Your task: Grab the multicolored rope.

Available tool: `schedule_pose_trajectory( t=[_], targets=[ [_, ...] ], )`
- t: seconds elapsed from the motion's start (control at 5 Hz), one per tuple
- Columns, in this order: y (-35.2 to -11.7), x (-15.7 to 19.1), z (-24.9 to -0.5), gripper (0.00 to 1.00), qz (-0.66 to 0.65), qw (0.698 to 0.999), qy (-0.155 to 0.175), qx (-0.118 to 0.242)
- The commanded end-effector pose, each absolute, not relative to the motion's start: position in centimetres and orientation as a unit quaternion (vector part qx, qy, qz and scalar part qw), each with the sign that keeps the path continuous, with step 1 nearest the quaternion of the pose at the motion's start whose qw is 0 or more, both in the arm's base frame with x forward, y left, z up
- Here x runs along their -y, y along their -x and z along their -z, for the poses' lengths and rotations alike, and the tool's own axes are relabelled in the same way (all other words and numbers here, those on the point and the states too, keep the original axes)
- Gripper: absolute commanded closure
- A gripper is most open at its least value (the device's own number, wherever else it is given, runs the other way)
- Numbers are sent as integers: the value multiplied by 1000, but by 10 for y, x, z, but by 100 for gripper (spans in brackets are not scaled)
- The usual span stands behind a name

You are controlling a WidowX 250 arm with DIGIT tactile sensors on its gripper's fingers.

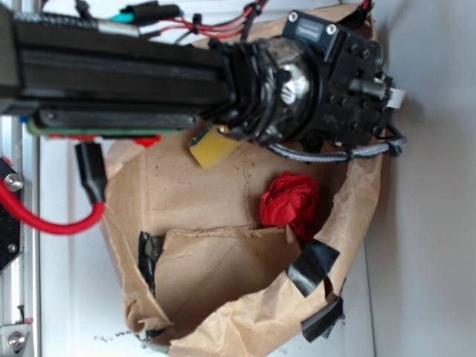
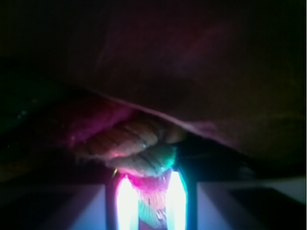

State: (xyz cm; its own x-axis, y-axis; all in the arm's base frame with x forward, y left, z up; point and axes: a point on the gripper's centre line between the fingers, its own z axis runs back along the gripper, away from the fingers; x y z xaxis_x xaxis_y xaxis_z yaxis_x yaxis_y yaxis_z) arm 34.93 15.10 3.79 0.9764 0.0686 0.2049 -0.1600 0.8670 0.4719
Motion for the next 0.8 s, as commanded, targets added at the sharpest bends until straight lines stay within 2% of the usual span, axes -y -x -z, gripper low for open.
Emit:
schedule_pose_trajectory(
  t=[0.0,0.4,0.6],
  targets=[
    [-342,-178,-45,100,-78,959,-248,113],
    [-305,-132,-121,100,-28,974,-148,172],
    [-292,-117,-145,100,-11,974,-124,190]
  ],
)
